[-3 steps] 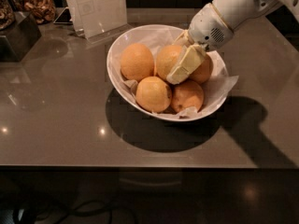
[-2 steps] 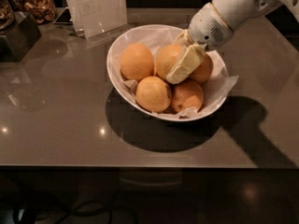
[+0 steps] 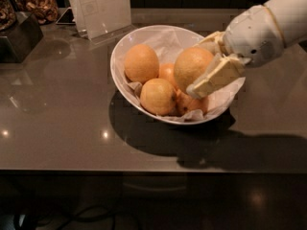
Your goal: Pick orange from white bowl
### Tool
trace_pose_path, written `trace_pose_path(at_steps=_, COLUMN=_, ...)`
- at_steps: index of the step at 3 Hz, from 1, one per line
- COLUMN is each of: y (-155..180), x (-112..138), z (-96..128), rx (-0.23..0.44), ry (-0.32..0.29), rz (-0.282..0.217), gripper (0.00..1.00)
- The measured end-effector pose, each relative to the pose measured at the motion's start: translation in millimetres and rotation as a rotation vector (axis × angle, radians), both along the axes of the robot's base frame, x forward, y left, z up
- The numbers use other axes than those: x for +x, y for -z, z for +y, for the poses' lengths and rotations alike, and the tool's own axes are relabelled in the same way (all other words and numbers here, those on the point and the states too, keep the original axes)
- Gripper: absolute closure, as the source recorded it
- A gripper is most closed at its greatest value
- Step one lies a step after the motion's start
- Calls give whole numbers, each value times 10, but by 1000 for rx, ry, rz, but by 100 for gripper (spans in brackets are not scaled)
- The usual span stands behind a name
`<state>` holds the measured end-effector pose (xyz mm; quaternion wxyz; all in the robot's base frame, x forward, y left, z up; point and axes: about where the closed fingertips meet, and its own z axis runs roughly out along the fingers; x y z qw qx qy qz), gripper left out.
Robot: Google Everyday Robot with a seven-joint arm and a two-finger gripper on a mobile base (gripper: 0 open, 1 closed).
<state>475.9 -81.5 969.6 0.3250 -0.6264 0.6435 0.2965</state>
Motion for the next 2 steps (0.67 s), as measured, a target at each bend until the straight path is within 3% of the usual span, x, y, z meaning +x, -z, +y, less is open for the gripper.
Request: trace_pose_path(at_steps=2, y=-132, x=-754, z=-286, rx=153, ry=91, rz=-39, gripper=100)
